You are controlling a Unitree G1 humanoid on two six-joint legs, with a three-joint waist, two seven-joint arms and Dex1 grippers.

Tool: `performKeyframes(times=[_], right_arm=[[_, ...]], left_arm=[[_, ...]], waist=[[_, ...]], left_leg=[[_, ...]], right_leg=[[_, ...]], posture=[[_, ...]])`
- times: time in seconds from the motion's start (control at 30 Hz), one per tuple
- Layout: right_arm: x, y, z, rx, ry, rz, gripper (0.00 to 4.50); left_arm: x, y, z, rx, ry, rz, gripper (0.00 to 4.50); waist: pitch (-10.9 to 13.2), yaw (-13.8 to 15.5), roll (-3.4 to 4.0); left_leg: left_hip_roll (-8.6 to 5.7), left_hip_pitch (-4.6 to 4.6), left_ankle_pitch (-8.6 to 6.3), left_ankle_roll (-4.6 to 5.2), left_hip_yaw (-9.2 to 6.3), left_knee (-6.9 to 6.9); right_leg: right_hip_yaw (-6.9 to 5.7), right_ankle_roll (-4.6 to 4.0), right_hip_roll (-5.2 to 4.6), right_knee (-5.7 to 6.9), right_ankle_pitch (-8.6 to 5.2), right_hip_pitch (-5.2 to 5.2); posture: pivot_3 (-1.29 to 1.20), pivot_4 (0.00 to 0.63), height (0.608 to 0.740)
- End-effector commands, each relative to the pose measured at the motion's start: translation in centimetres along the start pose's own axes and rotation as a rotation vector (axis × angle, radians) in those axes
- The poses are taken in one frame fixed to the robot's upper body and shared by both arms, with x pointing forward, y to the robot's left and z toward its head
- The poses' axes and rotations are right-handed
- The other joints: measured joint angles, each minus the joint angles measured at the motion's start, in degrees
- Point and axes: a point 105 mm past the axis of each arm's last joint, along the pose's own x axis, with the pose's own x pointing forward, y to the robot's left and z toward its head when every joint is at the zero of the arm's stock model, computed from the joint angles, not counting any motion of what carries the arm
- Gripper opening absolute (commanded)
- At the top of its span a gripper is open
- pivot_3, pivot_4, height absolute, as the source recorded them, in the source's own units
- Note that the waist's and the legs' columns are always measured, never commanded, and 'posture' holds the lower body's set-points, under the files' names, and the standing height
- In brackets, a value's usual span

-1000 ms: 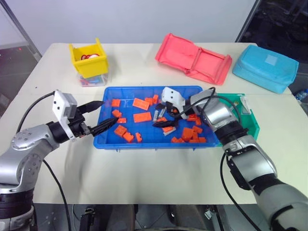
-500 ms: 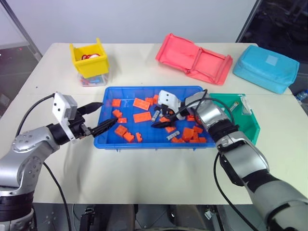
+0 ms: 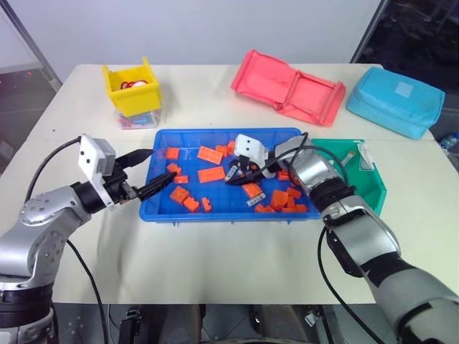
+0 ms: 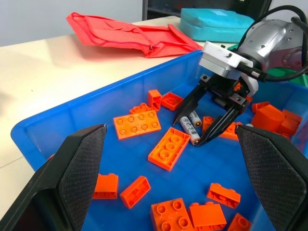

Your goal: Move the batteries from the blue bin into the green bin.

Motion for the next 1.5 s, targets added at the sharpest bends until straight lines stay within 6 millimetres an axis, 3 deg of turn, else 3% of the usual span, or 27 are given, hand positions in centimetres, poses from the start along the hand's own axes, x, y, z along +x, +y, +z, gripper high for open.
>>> performKeyframes(times=[0.03,0.17,0.27,0.37,0.5,0.67,0.97,1.13,1.27,1.3,1.5], right_arm=[[-0.6,-0.8,2.3,-0.042,-0.054,-0.034,2.18],[-3.5,-2.0,5.0,-0.057,-0.130,-0.075,2.18],[-8.3,-3.4,7.5,-0.064,-0.199,-0.155,2.18],[-13.0,-3.8,8.1,-0.047,-0.214,-0.219,2.18],[-18.5,-3.6,4.7,-0.010,-0.087,-0.344,2.18],[-22.5,-2.2,-0.1,0.101,0.042,-0.449,2.18],[-26.1,0.3,-5.7,0.210,0.201,-0.577,2.18],[-26.0,0.8,-6.9,0.247,0.206,-0.583,2.18],[-26.1,0.7,-7.9,0.244,0.238,-0.587,4.22],[-26.2,0.6,-8.0,0.243,0.241,-0.588,4.46],[-26.5,-0.2,-7.6,0.212,0.242,-0.611,4.46]], left_arm=[[0.0,-0.3,1.2,0.051,-0.038,-0.007,4.50],[0.1,-0.7,1.3,0.047,-0.036,-0.038,4.50],[0.7,-1.4,1.5,0.047,-0.037,-0.097,4.50],[1.4,-1.9,1.7,0.036,-0.047,-0.154,4.50],[2.9,-2.5,1.7,0.026,-0.060,-0.232,4.50],[4.7,-2.8,1.6,0.024,-0.060,-0.318,4.50],[5.5,-1.9,1.6,0.036,-0.044,-0.366,4.50],[5.6,-1.9,1.6,0.040,-0.042,-0.377,4.50],[5.4,-1.8,1.7,0.047,-0.039,-0.376,4.50],[5.3,-1.7,1.8,0.048,-0.038,-0.375,4.50],[4.9,-1.7,1.7,0.049,-0.028,-0.363,4.50]], waist=[[0.00,0.01,0.00],[0.01,0.06,0.02],[0.04,0.32,0.03],[0.04,0.72,0.02],[0.01,1.70,-0.02],[0.02,1.65,-0.01],[0.04,0.97,0.02],[0.04,0.93,0.03],[0.04,0.80,0.02],[0.04,0.80,0.02],[0.04,0.55,0.03]], left_leg=[[0.00,0.00,0.00,0.00,0.00,0.00],[0.00,0.00,0.00,0.00,0.00,0.00],[-0.02,-0.04,0.00,0.00,-0.02,0.00],[-0.06,-0.06,0.00,0.00,-0.04,0.01],[-0.06,-0.06,-0.01,0.01,-0.06,-0.05],[-0.06,-0.07,-0.02,0.03,0.02,-0.04],[0.04,-0.04,-0.02,0.04,0.05,-0.02],[0.04,-0.04,-0.02,0.04,0.05,0.01],[0.04,-0.04,-0.02,0.04,0.04,0.00],[0.04,-0.04,-0.02,0.04,0.04,0.00],[0.03,-0.04,-0.02,0.04,0.03,0.00]], right_leg=[[0.00,0.00,0.00,0.00,0.00,0.00],[0.00,0.00,0.00,0.00,0.00,-0.01],[-0.01,0.00,-0.02,0.00,0.00,-0.02],[-0.03,0.00,-0.08,-0.04,0.00,0.00],[-0.09,0.00,-0.07,-0.28,0.00,0.10],[-0.06,0.01,-0.07,-0.40,0.00,0.16],[0.00,0.01,0.07,-0.35,0.00,0.12],[0.01,0.02,0.06,-0.34,0.00,0.14],[0.01,0.02,0.07,-0.34,0.00,0.14],[0.00,0.02,0.07,-0.34,0.00,0.14],[0.00,0.02,0.06,-0.34,0.00,0.14]], posture=[[0.00,0.150,0.740],[0.00,0.150,0.740],[0.00,0.150,0.740],[0.00,0.150,0.740],[0.00,0.150,0.740],[0.00,0.150,0.740],[0.00,0.150,0.740],[0.00,0.150,0.740],[0.00,0.150,0.740],[0.00,0.150,0.740],[0.00,0.150,0.740]])
